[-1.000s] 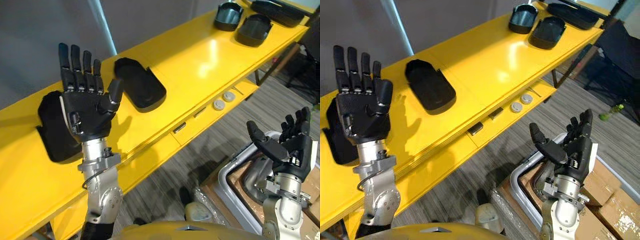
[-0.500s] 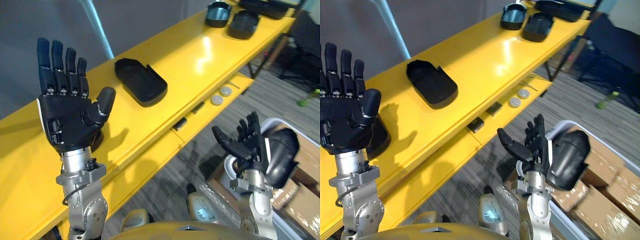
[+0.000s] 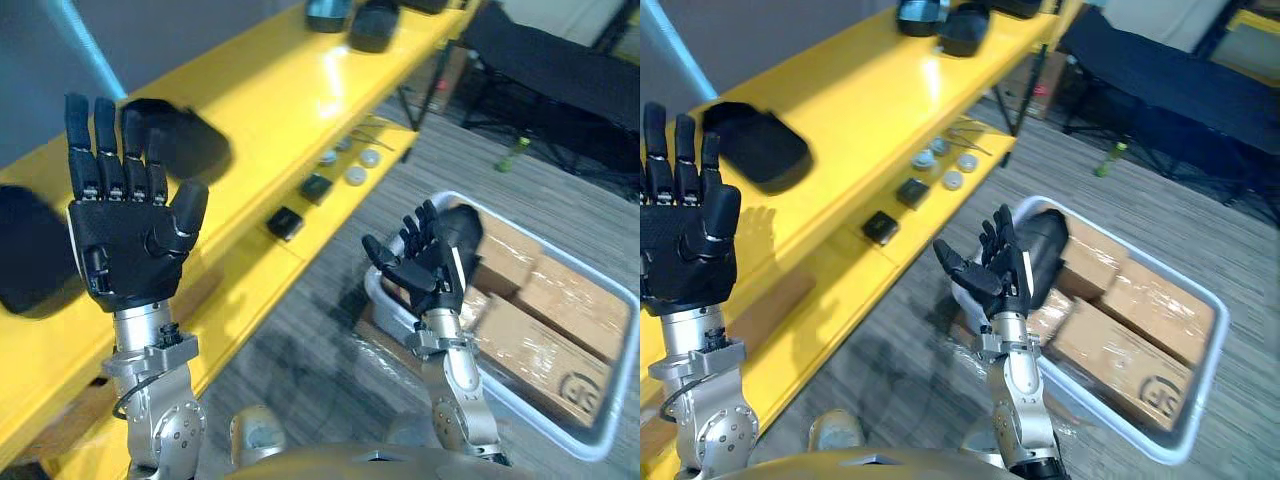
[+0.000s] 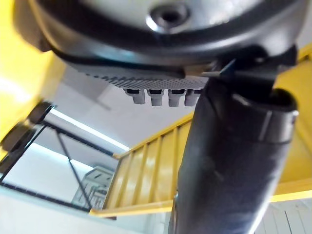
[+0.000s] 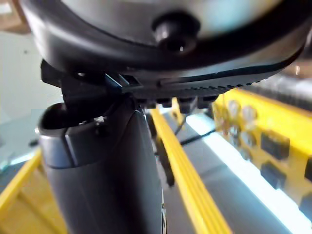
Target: Walk over and take three plastic housings, then place them on the shelf
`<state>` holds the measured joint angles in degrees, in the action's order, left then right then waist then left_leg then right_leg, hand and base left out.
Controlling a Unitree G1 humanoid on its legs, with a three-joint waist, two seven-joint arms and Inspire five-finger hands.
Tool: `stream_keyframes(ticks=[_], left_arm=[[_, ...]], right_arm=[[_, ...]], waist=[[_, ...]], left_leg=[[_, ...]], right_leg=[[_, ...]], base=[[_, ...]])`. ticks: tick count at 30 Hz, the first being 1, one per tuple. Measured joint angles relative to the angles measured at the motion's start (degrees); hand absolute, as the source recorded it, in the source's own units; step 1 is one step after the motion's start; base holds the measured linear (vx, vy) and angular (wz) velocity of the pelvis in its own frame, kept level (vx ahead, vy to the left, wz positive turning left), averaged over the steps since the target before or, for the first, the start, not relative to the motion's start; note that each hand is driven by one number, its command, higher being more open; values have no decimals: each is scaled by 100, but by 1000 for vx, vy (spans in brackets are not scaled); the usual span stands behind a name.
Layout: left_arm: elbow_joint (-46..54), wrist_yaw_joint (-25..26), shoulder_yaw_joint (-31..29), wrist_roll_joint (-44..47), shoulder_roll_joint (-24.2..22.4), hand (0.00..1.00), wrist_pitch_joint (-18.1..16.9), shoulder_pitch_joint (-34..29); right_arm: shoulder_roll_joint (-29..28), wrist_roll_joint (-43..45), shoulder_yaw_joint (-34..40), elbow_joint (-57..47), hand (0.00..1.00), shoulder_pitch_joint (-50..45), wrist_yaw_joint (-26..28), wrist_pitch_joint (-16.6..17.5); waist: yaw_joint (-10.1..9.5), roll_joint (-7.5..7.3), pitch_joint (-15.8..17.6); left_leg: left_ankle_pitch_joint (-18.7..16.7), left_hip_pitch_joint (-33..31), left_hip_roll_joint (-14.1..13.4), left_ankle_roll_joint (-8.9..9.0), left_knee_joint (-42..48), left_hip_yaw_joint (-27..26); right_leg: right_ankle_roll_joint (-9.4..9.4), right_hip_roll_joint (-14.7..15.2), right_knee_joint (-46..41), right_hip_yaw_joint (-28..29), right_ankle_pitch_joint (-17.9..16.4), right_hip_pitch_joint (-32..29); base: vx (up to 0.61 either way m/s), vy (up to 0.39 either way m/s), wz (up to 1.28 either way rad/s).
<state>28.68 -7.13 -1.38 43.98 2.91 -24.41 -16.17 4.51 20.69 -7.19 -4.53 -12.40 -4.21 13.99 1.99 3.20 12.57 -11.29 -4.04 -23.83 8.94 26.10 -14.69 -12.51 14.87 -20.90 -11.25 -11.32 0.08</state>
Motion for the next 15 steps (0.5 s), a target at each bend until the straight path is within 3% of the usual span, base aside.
stream_keyframes(ticks=[1,2,3,4,8,10,12,13,15], left_arm=[[-244,-53,348,165,-125,100,154,12],[-262,-54,398,169,-129,100,184,11],[-354,-70,583,122,-139,100,223,14],[-395,-27,766,-76,-142,100,238,9],[-402,223,802,-853,-129,100,243,40],[-491,302,799,-960,-100,100,246,54],[-575,300,784,-1056,-61,100,246,57],[-608,295,784,-1050,-53,100,294,58],[-676,262,794,-1043,32,100,490,70]], right_arm=[[106,-1,366,-45,100,-368,-37,-111],[105,-1,435,-66,100,-439,-49,-115],[118,-5,645,-197,100,-686,-145,-114],[135,-13,860,-387,100,-863,-243,-111],[258,-23,832,-776,100,-903,-200,-111],[286,-32,709,-788,100,-832,-124,-123],[268,-233,660,-728,100,-721,-124,-122],[338,-246,682,-535,100,-523,-132,-123],[366,-404,800,45,100,-78,-319,-238]], waist=[[262,137,-55],[304,134,-53],[380,110,-38],[388,149,-61],[397,251,-128],[390,243,-136],[346,205,-136],[301,248,-181],[242,173,-186]], left_leg=[[469,8,-150,-475,-145,109],[568,4,-161,-569,-145,104],[753,-3,-151,-621,-163,124],[665,61,131,-495,-315,165],[781,223,487,-634,-720,316],[760,275,588,-605,-719,335],[622,305,674,-402,-798,406],[516,397,739,-236,-956,439],[347,459,872,30,-1066,445]], right_leg=[[190,-229,-18,-102,-117,47],[219,-247,-17,-107,-132,63],[332,-277,-11,-89,-191,68],[425,-284,-12,56,-214,-57],[465,-269,-236,387,-205,-483],[460,-183,-321,446,-202,-518],[422,-80,-382,453,-181,-556],[365,-30,-418,473,-150,-590],[190,113,-374,466,-45,-549]], base=[[21,-331,0],[13,-422,-5],[-13,-201,-37],[-18,-229,-43],[-19,-77,-42],[-49,64,-17],[-71,154,7],[-45,115,5],[-81,215,15]])
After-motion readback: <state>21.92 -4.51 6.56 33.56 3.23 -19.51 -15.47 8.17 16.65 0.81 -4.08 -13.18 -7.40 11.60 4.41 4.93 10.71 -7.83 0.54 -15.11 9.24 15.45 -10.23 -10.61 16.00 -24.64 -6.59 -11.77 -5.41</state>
